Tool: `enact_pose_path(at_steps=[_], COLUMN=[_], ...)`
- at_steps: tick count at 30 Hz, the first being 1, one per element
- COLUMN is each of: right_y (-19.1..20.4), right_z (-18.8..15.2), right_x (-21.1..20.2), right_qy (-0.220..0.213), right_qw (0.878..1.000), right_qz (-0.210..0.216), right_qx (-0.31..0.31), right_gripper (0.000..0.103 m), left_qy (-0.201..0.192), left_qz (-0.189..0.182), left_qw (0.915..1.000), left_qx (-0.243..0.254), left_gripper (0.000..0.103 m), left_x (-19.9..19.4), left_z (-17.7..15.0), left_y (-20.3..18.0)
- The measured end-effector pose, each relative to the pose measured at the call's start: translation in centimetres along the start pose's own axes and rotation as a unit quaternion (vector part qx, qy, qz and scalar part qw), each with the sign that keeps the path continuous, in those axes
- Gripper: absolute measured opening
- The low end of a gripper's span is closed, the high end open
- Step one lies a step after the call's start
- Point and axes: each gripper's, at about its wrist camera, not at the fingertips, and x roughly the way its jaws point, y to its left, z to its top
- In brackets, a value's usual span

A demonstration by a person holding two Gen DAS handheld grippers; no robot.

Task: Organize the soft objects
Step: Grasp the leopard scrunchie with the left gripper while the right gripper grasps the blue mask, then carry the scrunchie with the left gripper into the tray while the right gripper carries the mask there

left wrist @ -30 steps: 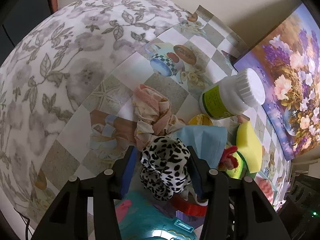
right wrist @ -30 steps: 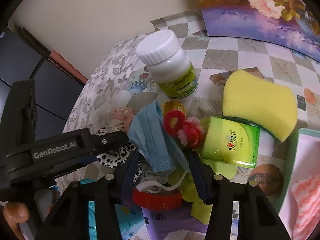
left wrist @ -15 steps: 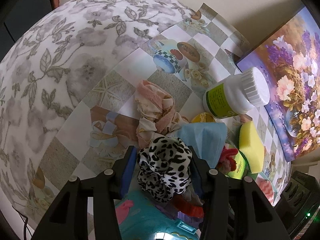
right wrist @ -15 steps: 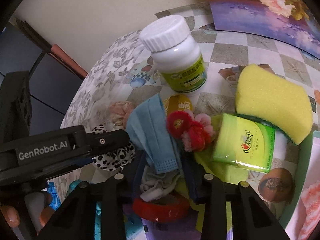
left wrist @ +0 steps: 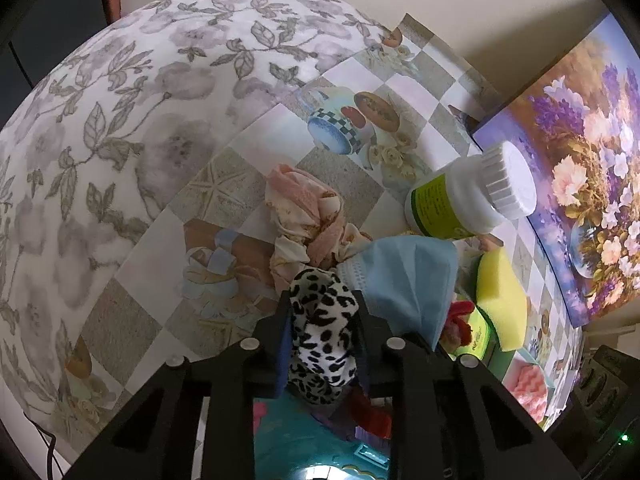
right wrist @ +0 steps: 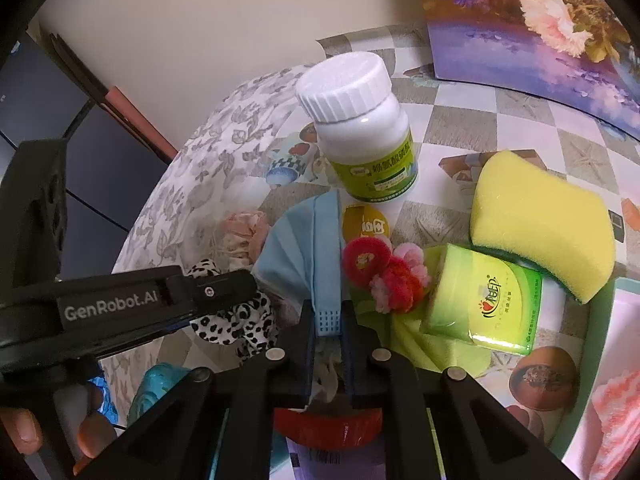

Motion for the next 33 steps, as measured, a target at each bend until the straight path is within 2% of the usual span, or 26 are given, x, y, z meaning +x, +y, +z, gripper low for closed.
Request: enact_pose_path(at_steps=[6,15,22,26,29,33], right_y=[0.4,1.4,1.6,1.3,0.8,-1.1], right_z=[0.6,1.9,2.6,2.6,2.5,1.9], right_x=[-1.7,-6.8,-11.7,-14.6,-16.3,-18.3], right_qy=[-0.021,-0.085,-0.139,-0.161,-0.169,-0.171], right_qw=[1.0,0.996,0.99,0.987,0.985,0.984], right_qz=[0.008,0.019,0.024,0.012,-0.026,-0.048], right_qx=[-0.004,-0.013,-0.009,-0.003,0.0,0.021], right_gripper=[0.012,0.012,0.012,0.012,0.012,0.012], left_qy=[-0.024,-0.094,-0.133,-0.151,-0.153,-0.15], left_qz=[-0.002,-0.015,-0.02,-0.022,-0.024,-0.036], left_qw=[0.9996,0.9955,0.9909,0.988,0.9868,0.9851], left_qx=[-0.011,-0.004,0.006,0.024,0.048,0.076], left_gripper=[0.024,0.024,0.024,0.024,0.024,0.024], left_x=[-1.6,-7.0,-10.2,-11.8,-12.3,-12.8], left_z=[0.5,1.2,1.1,0.6,0.1,-1.2], left_y=[0.4,0.0,-0.8,-2.1,-3.6,-5.7])
